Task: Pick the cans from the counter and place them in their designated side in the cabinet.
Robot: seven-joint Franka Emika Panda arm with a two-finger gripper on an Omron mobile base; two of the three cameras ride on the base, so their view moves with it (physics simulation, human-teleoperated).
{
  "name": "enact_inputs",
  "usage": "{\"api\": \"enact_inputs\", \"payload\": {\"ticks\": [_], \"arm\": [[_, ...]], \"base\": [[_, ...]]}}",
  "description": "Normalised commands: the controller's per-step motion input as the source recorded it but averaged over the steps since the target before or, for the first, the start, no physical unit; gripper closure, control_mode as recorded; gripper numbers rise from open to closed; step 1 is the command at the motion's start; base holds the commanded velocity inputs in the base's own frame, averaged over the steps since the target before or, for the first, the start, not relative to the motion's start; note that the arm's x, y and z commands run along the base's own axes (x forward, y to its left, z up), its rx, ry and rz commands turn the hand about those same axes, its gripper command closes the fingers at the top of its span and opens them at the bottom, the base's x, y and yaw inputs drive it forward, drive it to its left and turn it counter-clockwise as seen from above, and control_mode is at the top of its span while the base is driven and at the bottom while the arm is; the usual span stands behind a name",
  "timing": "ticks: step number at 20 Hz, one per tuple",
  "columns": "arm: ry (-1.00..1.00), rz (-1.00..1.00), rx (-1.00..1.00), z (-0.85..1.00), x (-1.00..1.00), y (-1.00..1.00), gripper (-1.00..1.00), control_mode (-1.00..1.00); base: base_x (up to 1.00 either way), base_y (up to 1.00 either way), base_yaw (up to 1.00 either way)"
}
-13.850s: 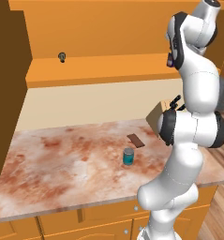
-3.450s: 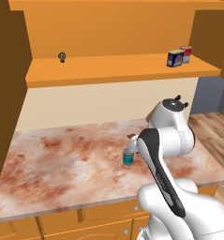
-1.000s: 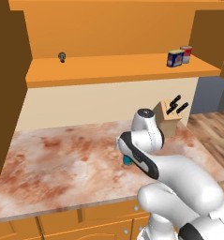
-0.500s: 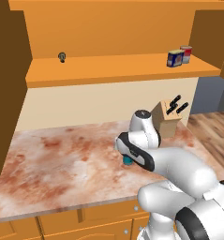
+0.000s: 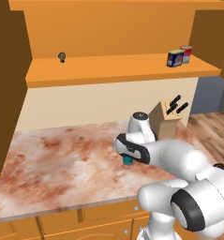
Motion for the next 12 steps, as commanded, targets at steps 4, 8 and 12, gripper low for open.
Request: {"api": "enact_inputs", "payload": {"ticks": [4,8,12], "arm": [[0.02,-0.03,0.0,-0.19,0.16,0.0,1.0,-1.0],[0.01,-0.03,0.0,-0.16,0.15,0.0,1.0,-1.0],[0.0,-0.02,0.0,-0.09,0.08,0.0,1.0,-1.0]], "base": [[0.0,0.0,0.0],[0.0,0.0,0.0],[0.0,0.0,0.0]]}}
